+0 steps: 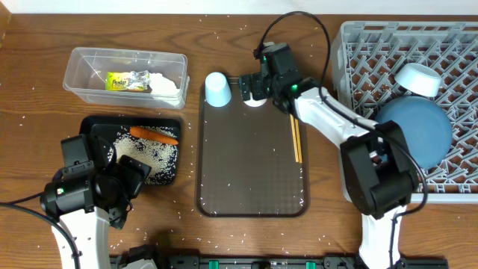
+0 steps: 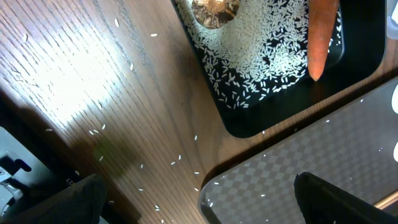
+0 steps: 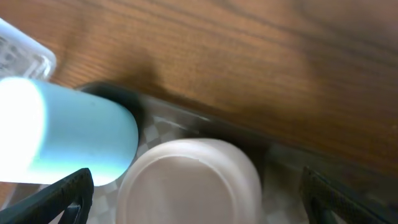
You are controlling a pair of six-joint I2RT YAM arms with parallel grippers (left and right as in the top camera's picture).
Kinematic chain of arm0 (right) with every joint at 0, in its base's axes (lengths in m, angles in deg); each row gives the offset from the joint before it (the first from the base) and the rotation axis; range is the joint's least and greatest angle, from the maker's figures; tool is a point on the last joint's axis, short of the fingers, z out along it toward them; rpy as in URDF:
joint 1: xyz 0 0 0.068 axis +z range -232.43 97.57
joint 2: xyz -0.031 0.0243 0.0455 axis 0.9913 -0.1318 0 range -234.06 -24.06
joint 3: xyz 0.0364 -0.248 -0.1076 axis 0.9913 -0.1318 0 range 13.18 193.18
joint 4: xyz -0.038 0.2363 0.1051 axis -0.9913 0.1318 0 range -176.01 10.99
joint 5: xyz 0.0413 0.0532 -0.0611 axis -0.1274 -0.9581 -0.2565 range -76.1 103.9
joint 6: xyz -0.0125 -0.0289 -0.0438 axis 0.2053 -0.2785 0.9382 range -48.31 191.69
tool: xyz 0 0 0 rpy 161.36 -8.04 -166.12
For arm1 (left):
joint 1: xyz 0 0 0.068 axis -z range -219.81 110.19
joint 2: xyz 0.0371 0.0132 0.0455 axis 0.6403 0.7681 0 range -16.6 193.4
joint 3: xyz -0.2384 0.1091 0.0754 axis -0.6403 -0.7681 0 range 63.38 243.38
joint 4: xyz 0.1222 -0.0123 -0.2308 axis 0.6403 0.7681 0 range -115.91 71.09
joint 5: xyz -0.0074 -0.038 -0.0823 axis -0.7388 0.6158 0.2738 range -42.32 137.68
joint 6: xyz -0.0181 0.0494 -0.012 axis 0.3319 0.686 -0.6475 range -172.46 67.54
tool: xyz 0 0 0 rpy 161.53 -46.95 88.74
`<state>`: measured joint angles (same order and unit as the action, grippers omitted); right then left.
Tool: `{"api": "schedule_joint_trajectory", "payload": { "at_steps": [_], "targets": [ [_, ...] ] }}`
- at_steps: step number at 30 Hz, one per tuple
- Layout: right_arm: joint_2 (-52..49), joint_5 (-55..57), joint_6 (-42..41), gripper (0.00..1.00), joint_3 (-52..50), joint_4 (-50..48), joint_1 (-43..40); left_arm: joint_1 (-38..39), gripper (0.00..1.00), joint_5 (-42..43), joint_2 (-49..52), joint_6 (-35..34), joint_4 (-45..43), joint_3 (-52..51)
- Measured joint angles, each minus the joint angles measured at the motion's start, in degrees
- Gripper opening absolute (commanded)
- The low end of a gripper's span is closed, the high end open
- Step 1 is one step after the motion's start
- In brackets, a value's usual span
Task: Sort waste into correct bins and load items into the dishwasher rack
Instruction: 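Move the right gripper to the white cup and grasp it, then carry the white cup right and lower it into the rack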
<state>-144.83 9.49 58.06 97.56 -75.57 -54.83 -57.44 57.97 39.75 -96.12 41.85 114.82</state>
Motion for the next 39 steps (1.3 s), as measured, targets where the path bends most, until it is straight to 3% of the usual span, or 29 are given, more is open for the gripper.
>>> {"api": "schedule_joint_trajectory", "payload": {
  "at_steps": [5, 12, 15, 22, 29, 34, 39],
  "targets": [
    [-2.32, 3.19, 0.00, 0.94, 0.00, 0.90, 1.53, 0.00, 0.98, 0.00, 0.00, 0.00, 0.00, 0.00],
    [-2.38, 5.42, 0.31, 0.59, 0.11, 1.73, 1.73, 0.00, 0.98, 0.00, 0.00, -0.02, -0.02, 0.00],
    [-2.14, 5.95, 0.13, 0.49, 0.31, 1.86, 1.75, 0.00, 0.98, 0.02, 0.00, 0.00, 0.00, 0.00],
    [-0.42, 6.36, 0.20, 0.50, 0.31, 3.80, 1.64, 0.00, 0.98, 0.00, 0.00, -0.02, 0.00, 0.00],
    [11.30, 8.17, 0.20, 0.52, 0.31, 10.27, -0.33, 0.00, 0.98, 0.00, 0.00, -0.02, 0.02, 0.00],
    [22.51, 10.25, 0.68, 0.56, 0.39, 15.39, -7.76, 0.00, 0.98, 0.00, 0.00, 0.00, 0.00, 0.00],
    [28.57, 11.37, 2.12, 0.56, 0.44, 19.67, -21.11, 0.00, 0.98, 0.00, 0.00, -0.02, 0.00, 0.00]
  ]
}}
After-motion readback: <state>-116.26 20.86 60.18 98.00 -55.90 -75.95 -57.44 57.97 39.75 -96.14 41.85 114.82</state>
